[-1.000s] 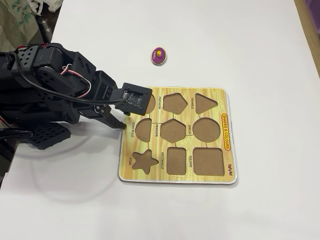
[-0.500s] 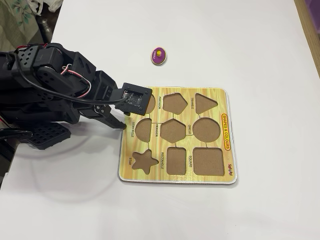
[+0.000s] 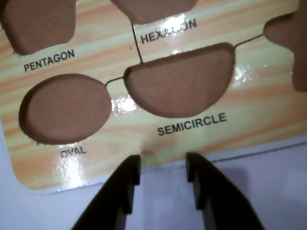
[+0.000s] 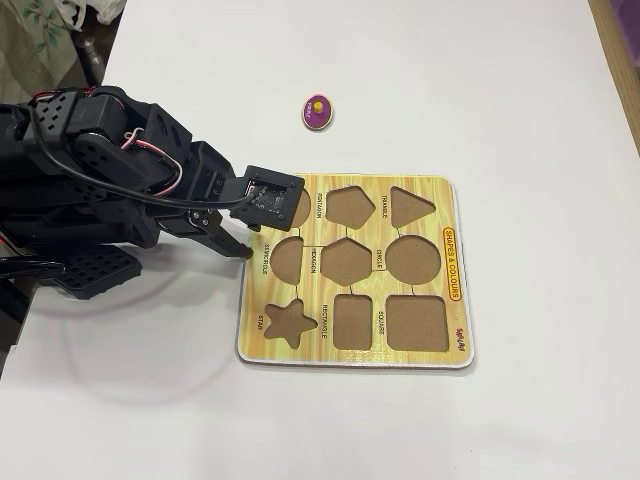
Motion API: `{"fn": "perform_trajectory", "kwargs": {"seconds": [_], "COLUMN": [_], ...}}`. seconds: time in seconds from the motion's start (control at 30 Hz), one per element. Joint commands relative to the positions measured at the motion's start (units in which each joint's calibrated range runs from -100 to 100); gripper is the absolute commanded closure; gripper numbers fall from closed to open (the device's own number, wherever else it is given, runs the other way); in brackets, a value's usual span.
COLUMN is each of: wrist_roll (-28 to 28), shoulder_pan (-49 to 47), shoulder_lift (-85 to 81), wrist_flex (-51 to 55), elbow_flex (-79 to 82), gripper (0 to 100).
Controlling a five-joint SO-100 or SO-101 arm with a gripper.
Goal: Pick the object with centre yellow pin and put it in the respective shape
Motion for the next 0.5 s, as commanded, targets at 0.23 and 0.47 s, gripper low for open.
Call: {"fn": "perform_trajectory", "kwargs": {"seconds": [0.23, 0.47], "wrist_roll": [-0.3, -0.3], "shoulder_pan": [0.3, 0.2], "shoulder_lift": [21.5, 42.1], "wrist_flex": [-0.4, 0.4], "elbow_flex": [-15.0, -34.2], "gripper": [88, 88]}}
